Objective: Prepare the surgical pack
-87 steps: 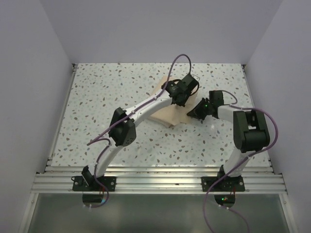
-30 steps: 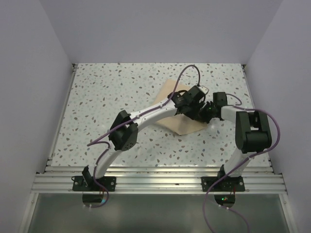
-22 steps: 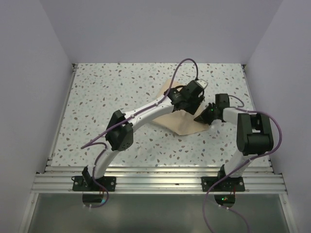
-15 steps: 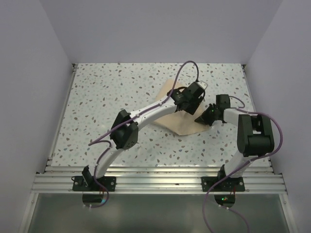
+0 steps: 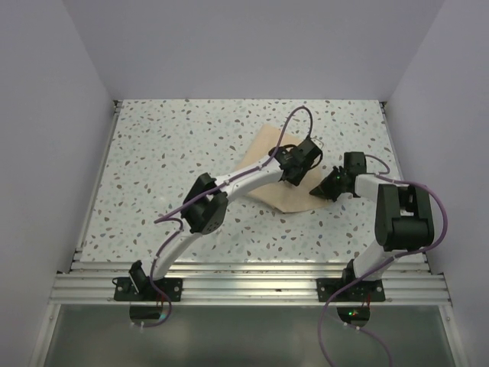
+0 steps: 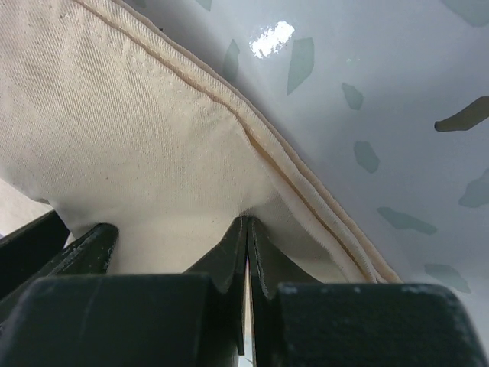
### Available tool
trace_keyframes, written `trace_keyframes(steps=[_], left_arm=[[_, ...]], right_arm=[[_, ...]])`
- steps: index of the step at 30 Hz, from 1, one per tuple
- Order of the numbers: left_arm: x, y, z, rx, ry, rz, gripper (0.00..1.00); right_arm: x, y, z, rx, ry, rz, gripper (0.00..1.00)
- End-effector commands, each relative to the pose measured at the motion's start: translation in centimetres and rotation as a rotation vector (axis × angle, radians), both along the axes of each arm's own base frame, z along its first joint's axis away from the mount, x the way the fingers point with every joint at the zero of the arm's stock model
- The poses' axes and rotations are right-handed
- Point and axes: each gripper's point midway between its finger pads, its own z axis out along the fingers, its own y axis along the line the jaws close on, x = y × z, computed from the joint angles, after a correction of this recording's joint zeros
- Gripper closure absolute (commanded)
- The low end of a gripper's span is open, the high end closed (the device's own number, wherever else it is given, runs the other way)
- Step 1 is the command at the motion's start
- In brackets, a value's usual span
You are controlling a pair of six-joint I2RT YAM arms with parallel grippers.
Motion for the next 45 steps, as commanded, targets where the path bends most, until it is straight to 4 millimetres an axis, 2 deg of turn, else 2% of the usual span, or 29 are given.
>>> trace_keyframes(steps=[1,5,10,14,20,24,25,28,29,30,33,38,45], left_arm=[[-0.6,0.7,-2.0,0.043,0.049,0.006,0.61],[-1.1,1.2,-3.5,0.076,0.074,0.004,0.60],[-2.1,2.0,-5.8,0.122,0.108,-0.002,0.52],[-2.3,2.3,-6.4,0.138,0.115,-0.002,0.54],[-2.5,2.3,-7.3,0.134,0.140,-0.011,0.74],[-2.8,2.4,-8.4,0.135,0.172,-0.014,0.93],[-2.8,2.4,-8.5,0.132,0.175,-0.015,0.93],[-3.0,2.5,-9.1,0.137,0.193,-0.022,0.87],[-3.1,2.5,-9.2,0.138,0.195,-0.025,0.83],[-3.1,2.6,-9.4,0.141,0.198,-0.025,0.73],[-3.1,2.7,-9.5,0.144,0.199,-0.026,0.66],[-3.3,3.1,-10.3,0.155,0.218,-0.028,0.62],[-3.3,3.4,-10.8,0.145,0.236,-0.025,0.68]], right_arm=[[-3.3,-1.6,-2.4,-0.090,0.127,-0.010,1.00],[-3.1,-1.6,-2.3,-0.085,0.118,-0.013,1.00],[-2.6,-1.4,-1.9,-0.073,0.109,-0.015,1.00],[-1.8,-1.2,-1.2,-0.062,0.083,-0.019,1.00],[-0.5,-1.1,0.7,-0.054,0.018,-0.017,1.00],[0.1,-0.8,1.2,-0.036,-0.001,-0.013,1.00],[0.3,-0.8,1.4,-0.032,-0.005,-0.012,1.00],[0.8,-0.7,1.7,-0.022,-0.022,-0.015,1.00],[0.8,-0.7,1.7,-0.022,-0.022,-0.015,1.00],[1.1,-0.6,1.9,-0.021,-0.029,-0.014,1.00],[1.4,-0.6,2.2,-0.018,-0.034,-0.014,1.00],[2.1,-0.5,2.7,-0.010,-0.051,-0.017,1.00],[2.5,-0.6,3.6,-0.012,-0.073,-0.017,1.00]])
